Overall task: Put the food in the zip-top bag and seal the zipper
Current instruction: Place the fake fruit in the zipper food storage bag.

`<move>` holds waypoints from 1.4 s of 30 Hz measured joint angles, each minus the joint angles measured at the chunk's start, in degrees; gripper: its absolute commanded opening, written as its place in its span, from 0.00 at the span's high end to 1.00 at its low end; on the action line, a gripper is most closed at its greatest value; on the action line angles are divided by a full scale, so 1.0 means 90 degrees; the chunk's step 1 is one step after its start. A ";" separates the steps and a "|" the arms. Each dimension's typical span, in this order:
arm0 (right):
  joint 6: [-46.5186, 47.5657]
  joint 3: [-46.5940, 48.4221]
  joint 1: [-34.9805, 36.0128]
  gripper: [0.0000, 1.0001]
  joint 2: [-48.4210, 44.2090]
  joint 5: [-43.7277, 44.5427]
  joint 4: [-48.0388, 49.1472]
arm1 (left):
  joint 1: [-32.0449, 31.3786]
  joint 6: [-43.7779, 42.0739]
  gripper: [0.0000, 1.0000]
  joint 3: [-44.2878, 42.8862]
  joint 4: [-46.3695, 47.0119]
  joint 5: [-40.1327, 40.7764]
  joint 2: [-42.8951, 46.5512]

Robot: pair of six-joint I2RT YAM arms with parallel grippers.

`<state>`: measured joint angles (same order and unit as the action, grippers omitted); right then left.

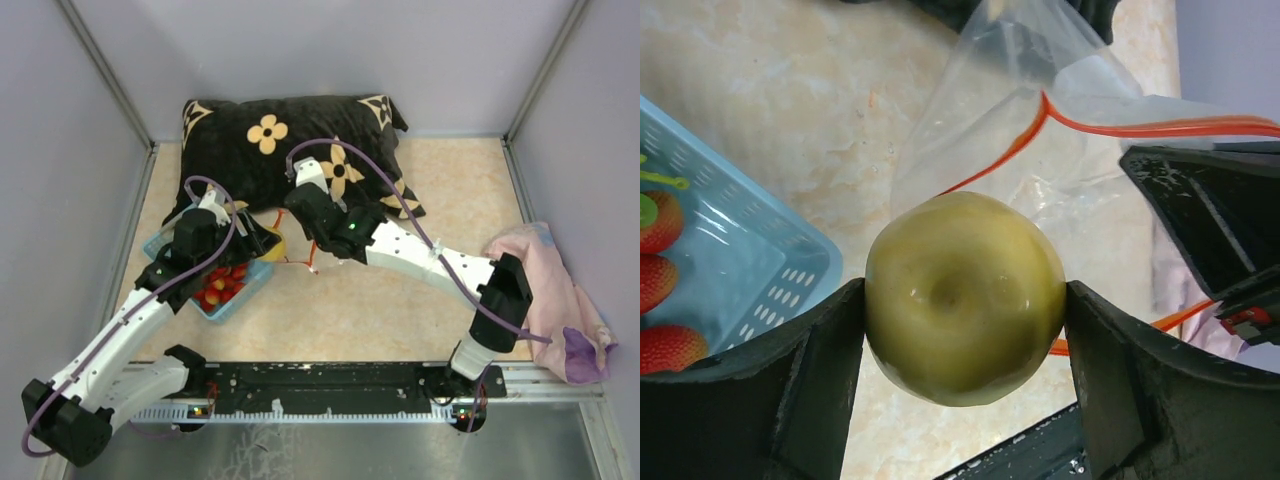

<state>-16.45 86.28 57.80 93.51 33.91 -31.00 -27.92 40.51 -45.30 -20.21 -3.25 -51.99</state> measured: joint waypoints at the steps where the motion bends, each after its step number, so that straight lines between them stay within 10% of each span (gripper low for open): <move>1: -0.0015 -0.0022 0.0000 1.00 0.0000 -0.0058 0.0005 | -0.0002 0.0002 0.40 0.0000 0.0022 -0.0046 -0.0010; 42: -0.1600 -0.0469 -0.0313 1.00 -0.0019 -0.3021 0.0401 | -0.0804 0.0291 0.11 -0.0355 -0.0197 0.1035 -0.0034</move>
<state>-30.85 82.06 54.98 93.34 6.72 -27.40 -35.16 43.13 -48.49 -21.98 6.07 -52.29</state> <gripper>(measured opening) 0.006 0.866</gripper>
